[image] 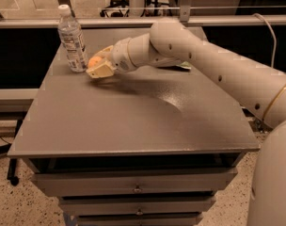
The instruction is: Move orange near blue plastic bottle
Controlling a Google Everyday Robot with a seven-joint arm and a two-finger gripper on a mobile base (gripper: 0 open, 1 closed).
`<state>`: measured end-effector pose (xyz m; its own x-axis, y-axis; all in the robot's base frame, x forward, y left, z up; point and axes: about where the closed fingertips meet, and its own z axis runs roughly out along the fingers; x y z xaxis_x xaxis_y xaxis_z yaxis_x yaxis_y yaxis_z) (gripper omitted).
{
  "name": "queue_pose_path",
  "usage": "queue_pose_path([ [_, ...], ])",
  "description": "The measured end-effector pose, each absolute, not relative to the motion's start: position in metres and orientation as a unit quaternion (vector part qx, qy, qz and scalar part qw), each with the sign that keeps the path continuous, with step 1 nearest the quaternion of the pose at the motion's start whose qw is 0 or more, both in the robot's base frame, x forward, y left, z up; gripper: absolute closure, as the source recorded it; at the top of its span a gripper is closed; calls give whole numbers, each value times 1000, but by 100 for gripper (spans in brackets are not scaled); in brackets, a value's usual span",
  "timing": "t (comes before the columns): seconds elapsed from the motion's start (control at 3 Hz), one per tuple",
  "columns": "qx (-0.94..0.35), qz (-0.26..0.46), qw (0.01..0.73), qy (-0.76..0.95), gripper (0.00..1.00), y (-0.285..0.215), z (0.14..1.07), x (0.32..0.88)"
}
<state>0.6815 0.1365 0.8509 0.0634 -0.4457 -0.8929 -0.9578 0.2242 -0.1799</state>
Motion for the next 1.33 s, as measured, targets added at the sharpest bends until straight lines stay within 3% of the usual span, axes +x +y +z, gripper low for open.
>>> queue_pose_path([
  [0.33,-545,271,481,631,98,136,853,691],
  [1.33,-530,295,473,639,30,150,841,700],
])
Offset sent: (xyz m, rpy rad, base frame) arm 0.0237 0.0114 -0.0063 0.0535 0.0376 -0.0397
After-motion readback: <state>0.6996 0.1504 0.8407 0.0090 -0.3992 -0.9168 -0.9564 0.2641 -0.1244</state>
